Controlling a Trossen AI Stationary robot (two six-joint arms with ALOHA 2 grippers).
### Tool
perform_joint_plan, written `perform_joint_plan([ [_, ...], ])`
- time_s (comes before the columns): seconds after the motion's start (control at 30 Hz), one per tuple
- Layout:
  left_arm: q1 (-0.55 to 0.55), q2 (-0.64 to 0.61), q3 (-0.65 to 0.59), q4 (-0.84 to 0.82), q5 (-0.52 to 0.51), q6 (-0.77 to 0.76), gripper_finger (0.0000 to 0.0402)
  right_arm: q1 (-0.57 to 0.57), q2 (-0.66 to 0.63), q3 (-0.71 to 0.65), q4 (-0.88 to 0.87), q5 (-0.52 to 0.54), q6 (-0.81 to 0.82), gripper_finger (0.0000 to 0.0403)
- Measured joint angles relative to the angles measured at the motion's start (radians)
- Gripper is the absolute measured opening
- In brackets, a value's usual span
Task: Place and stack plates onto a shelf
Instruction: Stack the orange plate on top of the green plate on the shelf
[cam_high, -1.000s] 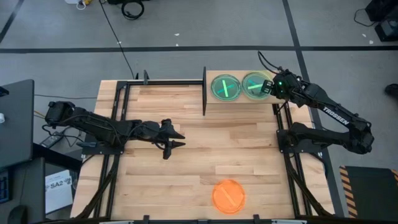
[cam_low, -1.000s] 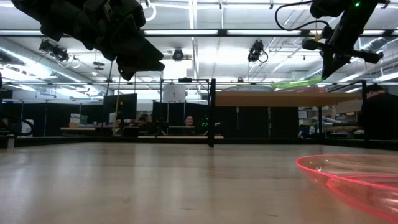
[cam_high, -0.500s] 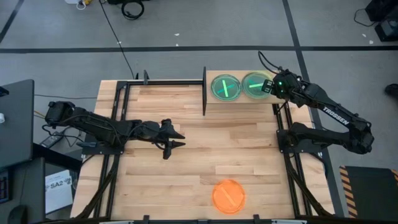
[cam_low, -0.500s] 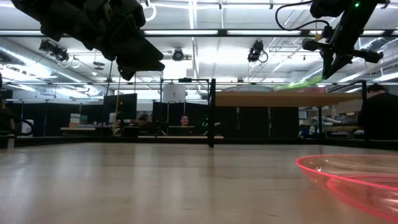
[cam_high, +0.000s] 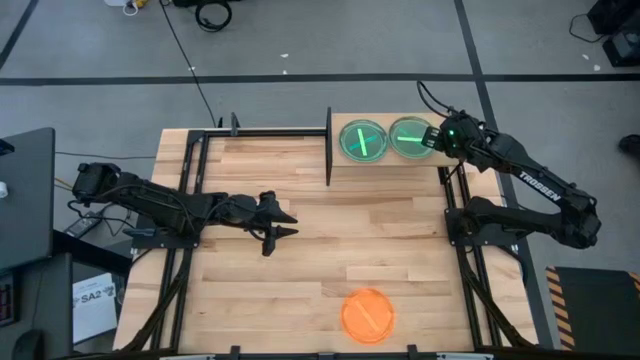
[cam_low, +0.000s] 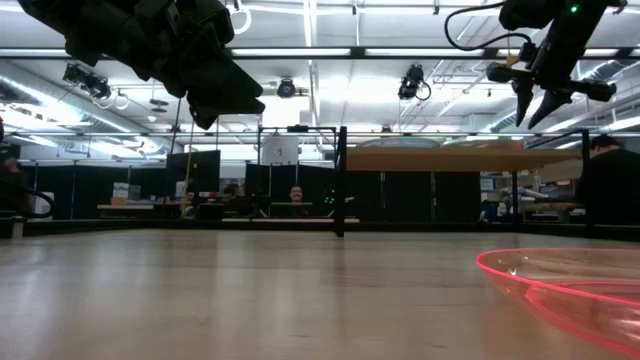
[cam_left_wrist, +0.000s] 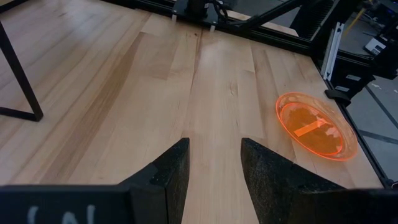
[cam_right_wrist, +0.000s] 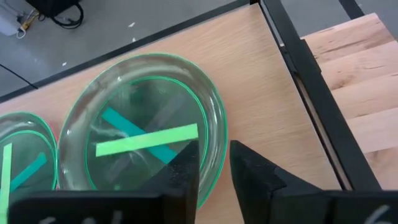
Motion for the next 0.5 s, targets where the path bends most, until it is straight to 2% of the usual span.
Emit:
perform_joint_plan([
  [0.27,0.0,0.0,0.0,0.0,0.0,0.0,0.0151,-0.001,0.0,0.0,0.0,0.0,-0.01,0.0144],
  [0.5,0.0,0.0,0.0,0.0,0.0,0.0,0.0151,-0.001,0.0,0.0,0.0,0.001,-0.011,0.0165],
])
